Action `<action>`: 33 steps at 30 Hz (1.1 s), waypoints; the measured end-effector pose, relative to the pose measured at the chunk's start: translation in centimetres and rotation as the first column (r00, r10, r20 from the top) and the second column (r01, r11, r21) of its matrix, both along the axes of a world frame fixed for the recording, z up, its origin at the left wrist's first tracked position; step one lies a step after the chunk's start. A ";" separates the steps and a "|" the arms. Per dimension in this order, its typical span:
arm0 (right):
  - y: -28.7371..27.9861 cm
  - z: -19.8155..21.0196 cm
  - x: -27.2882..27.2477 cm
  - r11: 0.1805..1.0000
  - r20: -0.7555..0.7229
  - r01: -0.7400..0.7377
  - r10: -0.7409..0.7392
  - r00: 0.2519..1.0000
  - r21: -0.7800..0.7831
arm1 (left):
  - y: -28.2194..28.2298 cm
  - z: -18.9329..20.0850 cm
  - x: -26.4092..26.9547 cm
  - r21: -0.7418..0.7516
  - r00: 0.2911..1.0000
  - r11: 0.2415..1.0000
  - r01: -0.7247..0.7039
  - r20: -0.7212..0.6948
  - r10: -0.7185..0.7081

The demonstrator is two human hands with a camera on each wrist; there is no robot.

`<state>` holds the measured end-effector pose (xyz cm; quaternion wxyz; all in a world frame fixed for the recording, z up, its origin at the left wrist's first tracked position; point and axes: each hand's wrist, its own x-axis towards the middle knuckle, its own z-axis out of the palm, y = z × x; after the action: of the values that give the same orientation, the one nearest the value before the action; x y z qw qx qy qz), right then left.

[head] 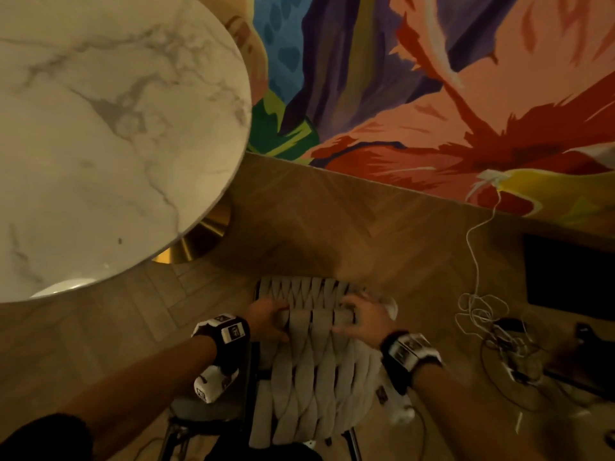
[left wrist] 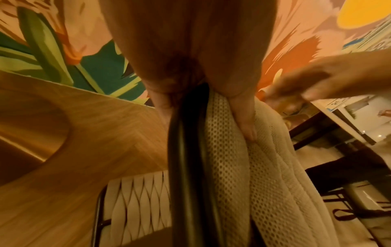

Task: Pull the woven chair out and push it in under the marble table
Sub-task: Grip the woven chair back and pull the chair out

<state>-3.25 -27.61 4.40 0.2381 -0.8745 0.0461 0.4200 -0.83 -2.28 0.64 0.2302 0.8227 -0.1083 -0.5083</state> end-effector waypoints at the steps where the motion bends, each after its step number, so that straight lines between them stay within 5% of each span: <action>1: 1.2 -0.2 1.2 0.993 -0.035 -0.108 0.107 0.994 -0.043 | 0.1 0.0 -0.7 -0.001 1.000 1.000 0.005 -0.010 -0.005; 4: 3.1 -1.5 2.4 0.939 -0.241 -0.331 0.301 0.922 -0.090 | 0.9 0.3 -1.8 -0.025 1.000 1.000 0.000 -0.031 -0.001; 7: 2.4 -3.2 2.1 0.914 -0.393 -0.381 0.303 0.868 -0.136 | 1.8 -0.1 -2.3 -0.072 0.999 0.997 -0.029 -0.038 0.026; 15: 1.1 -2.6 0.3 0.975 -0.393 -0.203 0.151 0.907 -0.093 | 2.0 1.5 -3.4 -0.109 0.999 0.993 -0.033 0.003 0.034; 21: 0.4 -0.9 0.2 0.987 -0.217 -0.057 0.024 0.976 -0.148 | 2.1 3.5 -2.3 -0.177 0.993 0.983 -0.047 0.095 0.064; 22: -1.9 2.7 -3.3 0.986 -0.164 0.021 -0.049 0.985 -0.167 | -0.3 6.9 -4.1 -0.222 0.988 0.974 0.045 0.151 -0.012; 33: -4.3 12.5 -1.8 0.971 0.168 -0.095 0.134 0.977 -0.218 | -1.8 12.6 -2.7 -0.403 0.910 0.914 0.037 0.393 0.136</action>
<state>-5.09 -31.94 16.86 0.1236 -0.9305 0.0172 0.3443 -3.49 -4.08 13.26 0.3792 0.8487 -0.2353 -0.2837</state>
